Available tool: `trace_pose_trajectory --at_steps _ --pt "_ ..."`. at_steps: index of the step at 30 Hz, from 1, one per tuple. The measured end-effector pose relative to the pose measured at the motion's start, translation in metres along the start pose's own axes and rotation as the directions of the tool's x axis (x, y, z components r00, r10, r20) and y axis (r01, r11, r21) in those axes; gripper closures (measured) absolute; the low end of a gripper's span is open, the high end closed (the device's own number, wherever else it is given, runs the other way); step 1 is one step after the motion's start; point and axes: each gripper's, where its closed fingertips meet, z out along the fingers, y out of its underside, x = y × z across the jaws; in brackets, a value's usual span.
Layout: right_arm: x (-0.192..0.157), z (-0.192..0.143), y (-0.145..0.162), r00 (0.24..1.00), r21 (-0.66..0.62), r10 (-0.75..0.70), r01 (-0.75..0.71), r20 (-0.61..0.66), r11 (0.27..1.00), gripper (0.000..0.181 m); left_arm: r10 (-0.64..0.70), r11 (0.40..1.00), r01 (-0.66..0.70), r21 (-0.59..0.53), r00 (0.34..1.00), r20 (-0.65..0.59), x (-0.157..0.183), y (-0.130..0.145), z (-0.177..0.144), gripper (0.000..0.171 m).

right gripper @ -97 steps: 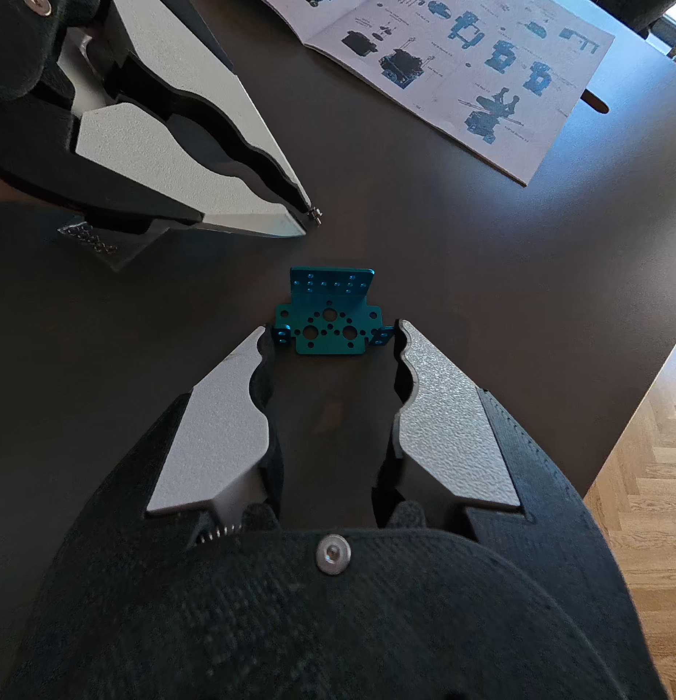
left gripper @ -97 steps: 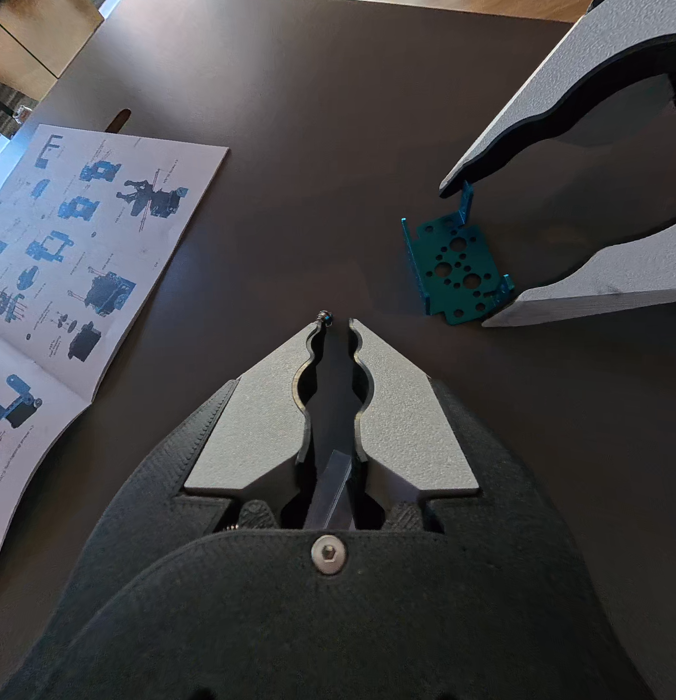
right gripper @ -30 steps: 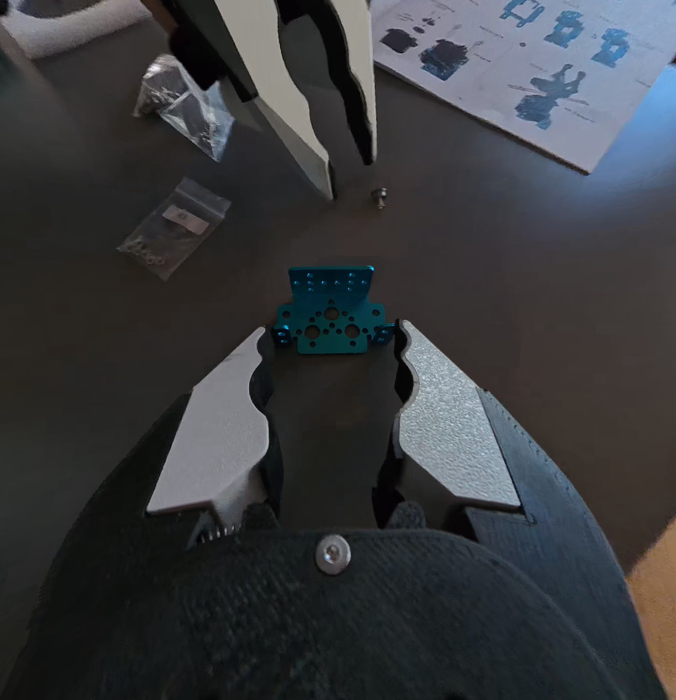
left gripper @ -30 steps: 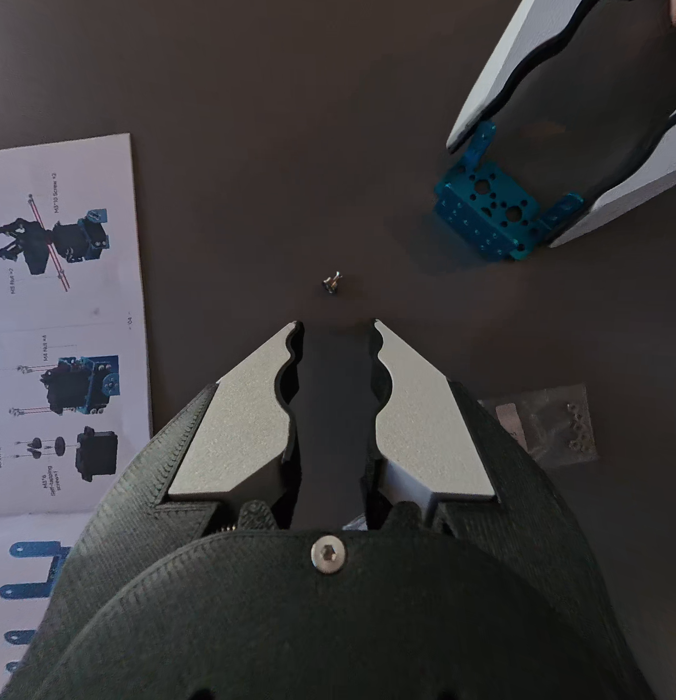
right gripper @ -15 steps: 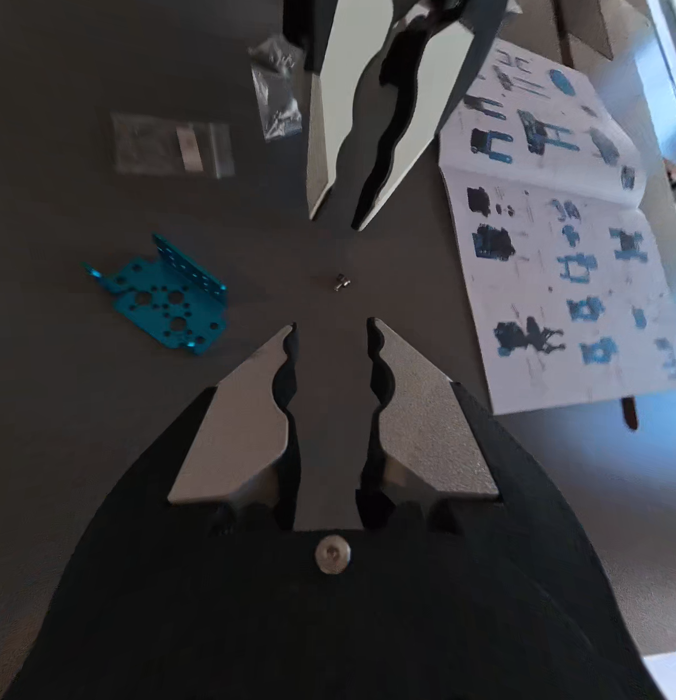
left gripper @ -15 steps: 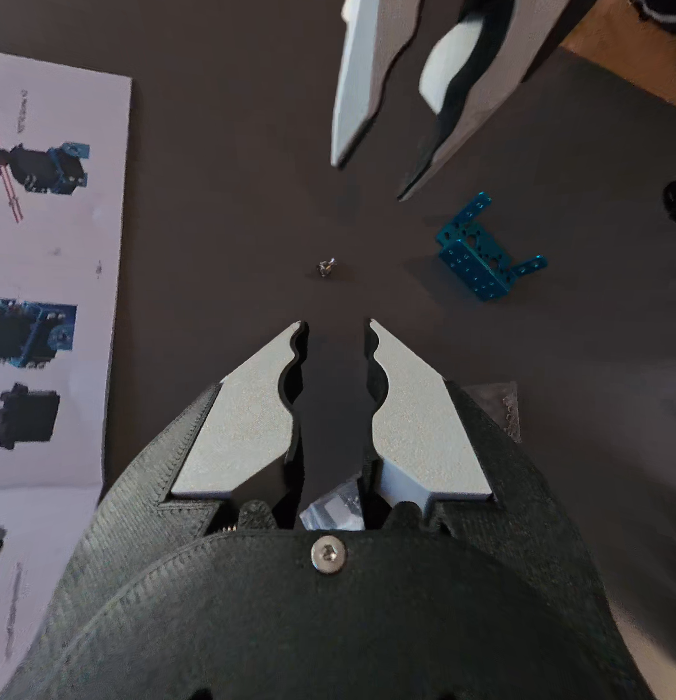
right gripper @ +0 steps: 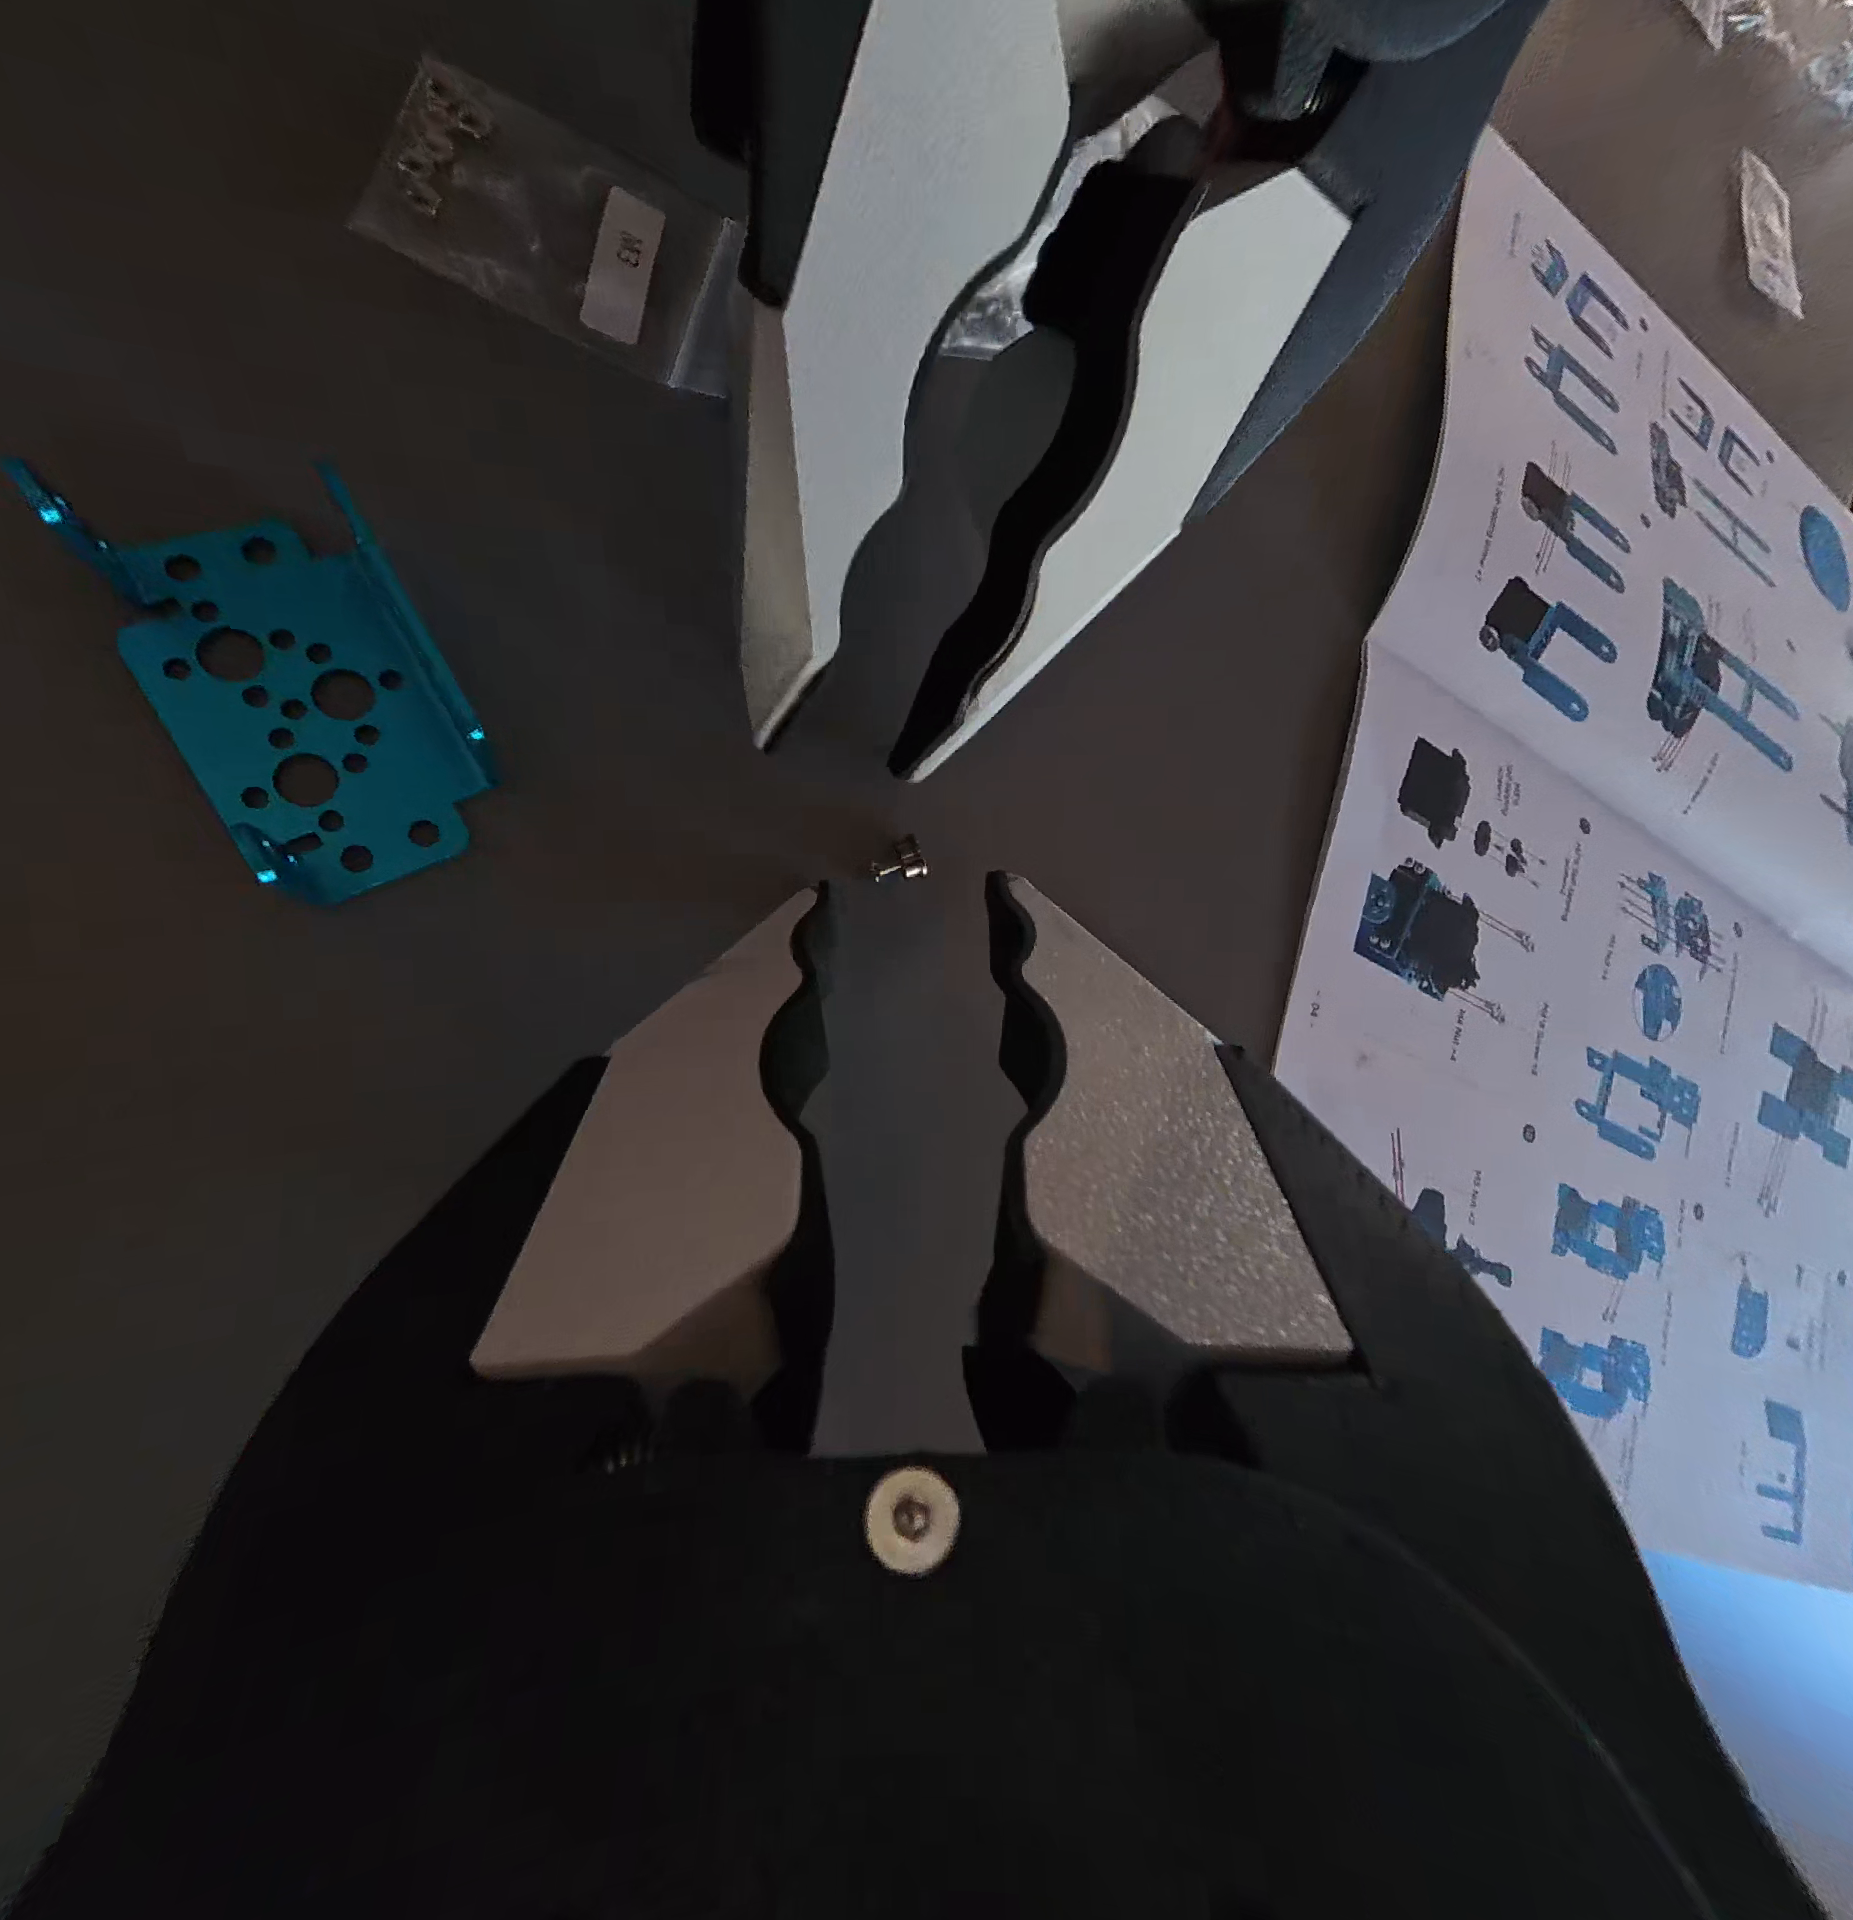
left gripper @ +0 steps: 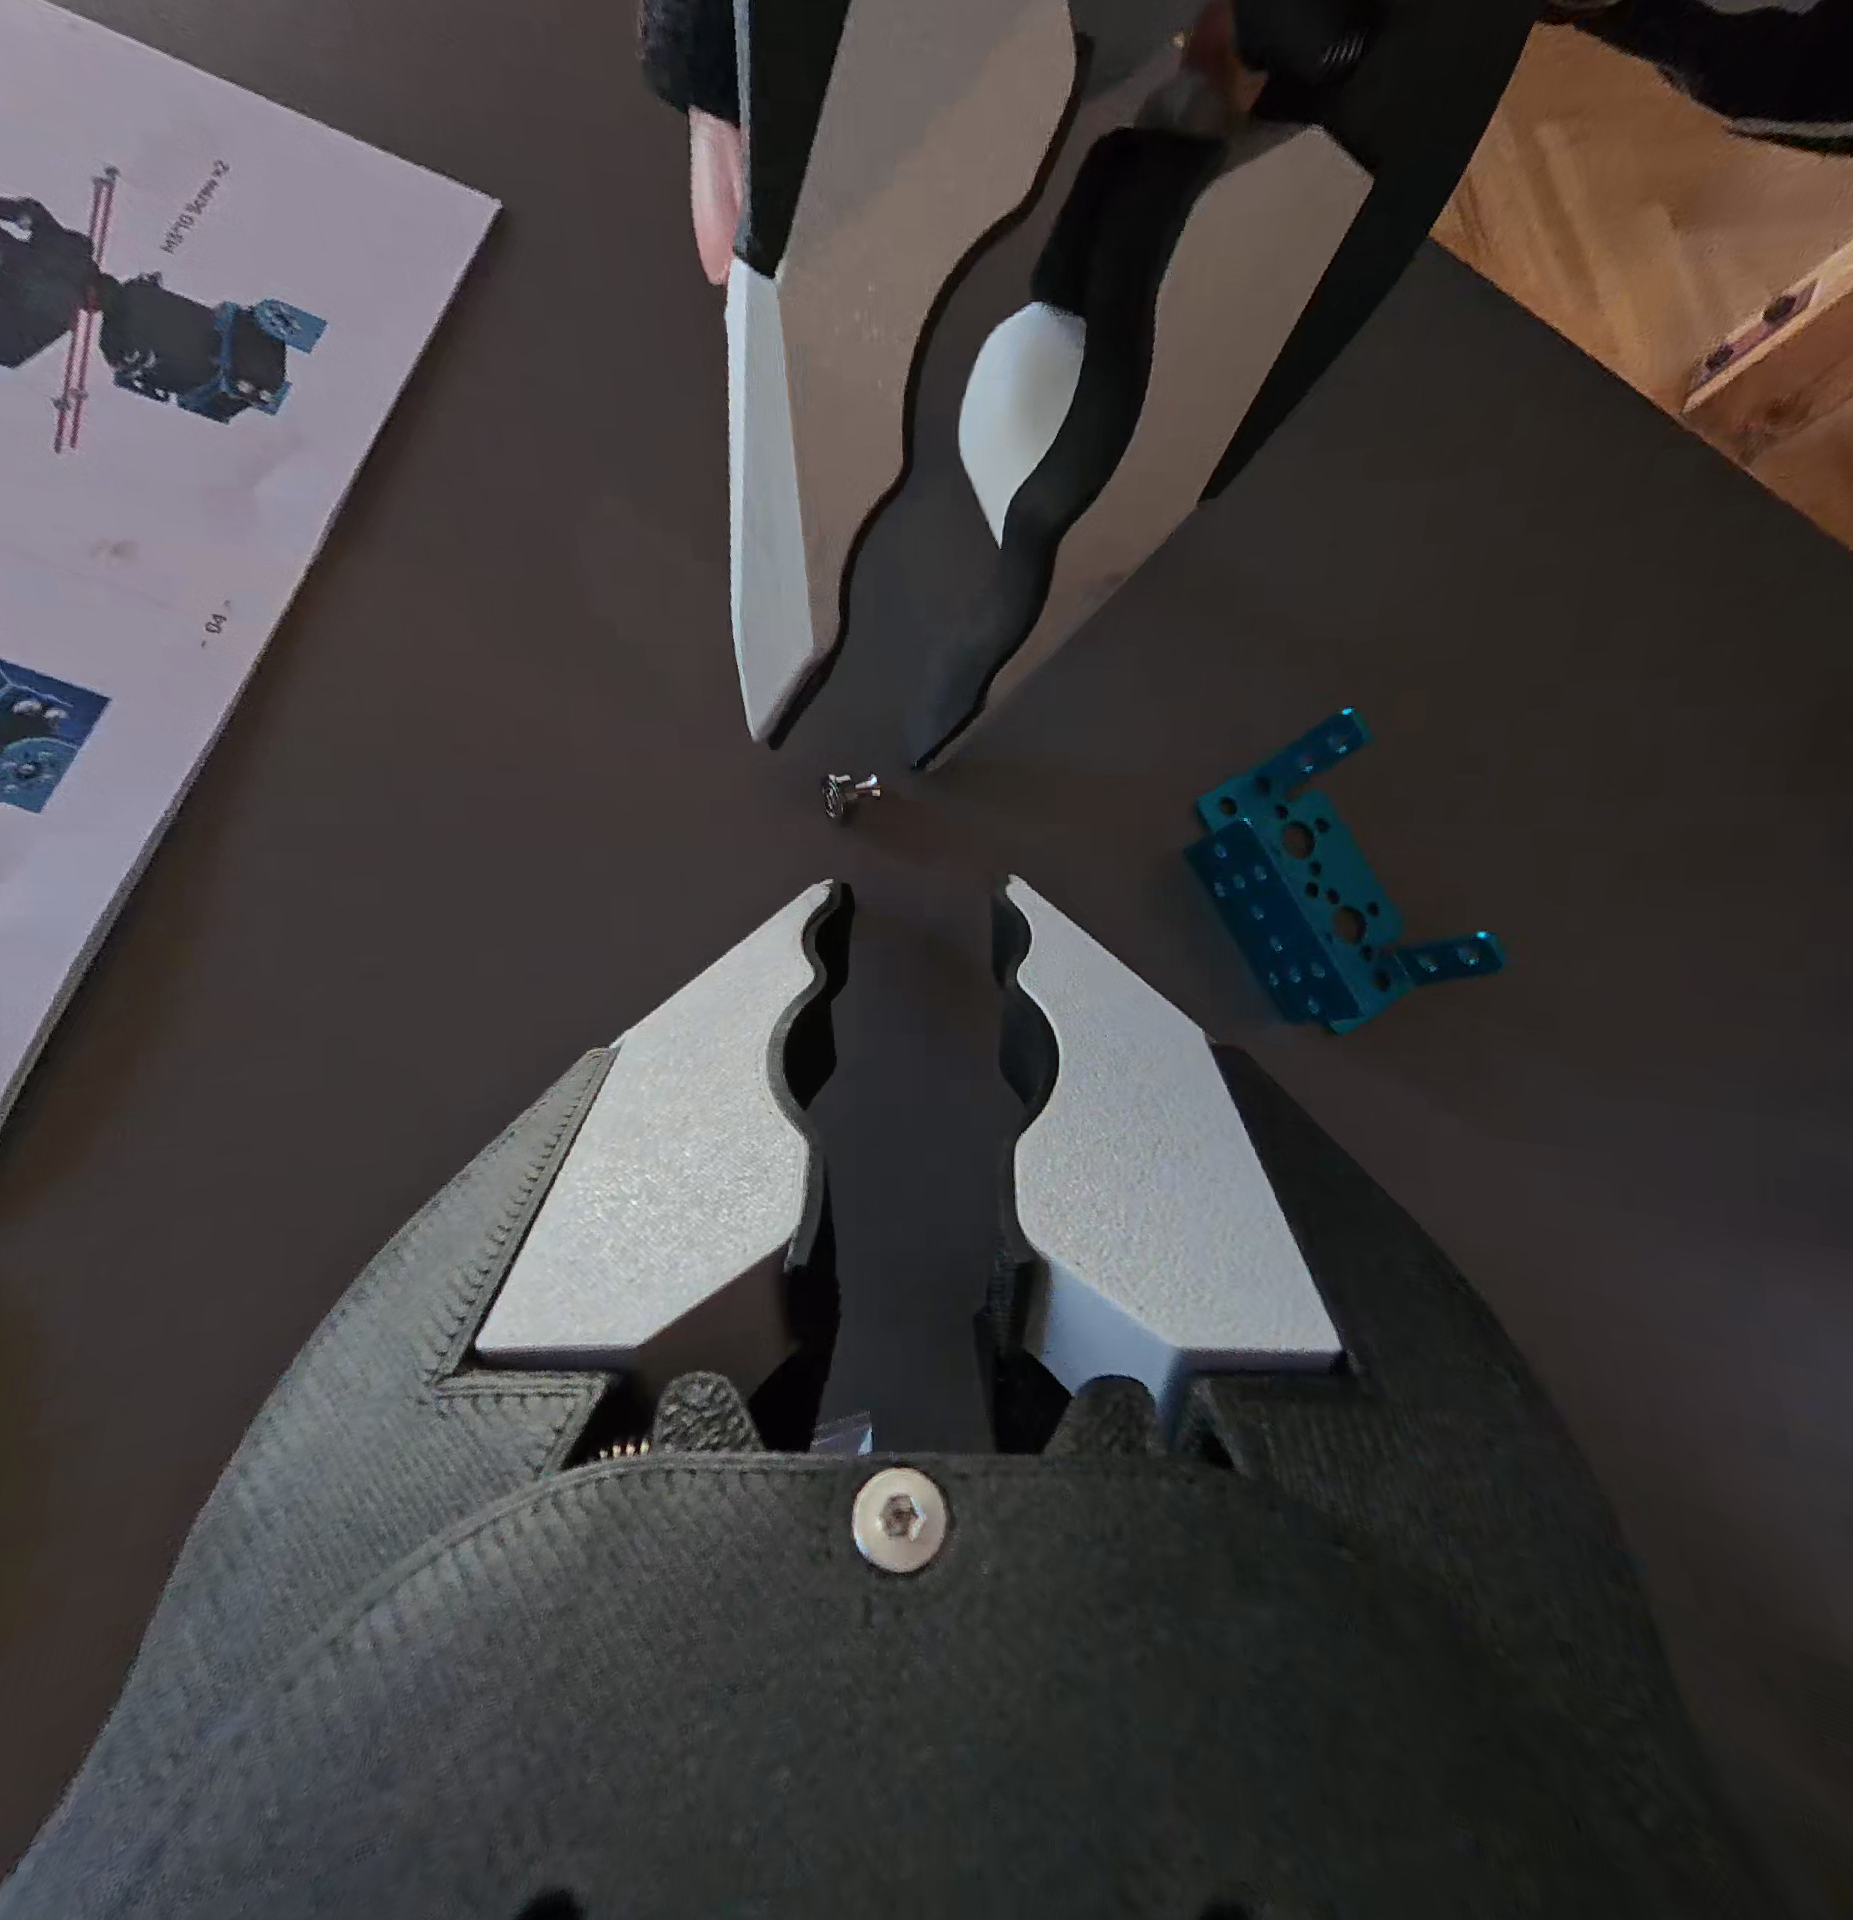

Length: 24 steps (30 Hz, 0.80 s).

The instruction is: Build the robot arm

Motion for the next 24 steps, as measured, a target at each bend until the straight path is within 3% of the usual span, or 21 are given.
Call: trace_pose_trajectory --at_steps 24 --pt "-0.0035 0.0059 -0.0022 0.998 -0.022 -0.049 0.05 0.051 0.999 0.17 0.001 1.0 -0.001 0.018 1.0 0.001 -0.0045 -0.0079 0.0063 0.146"
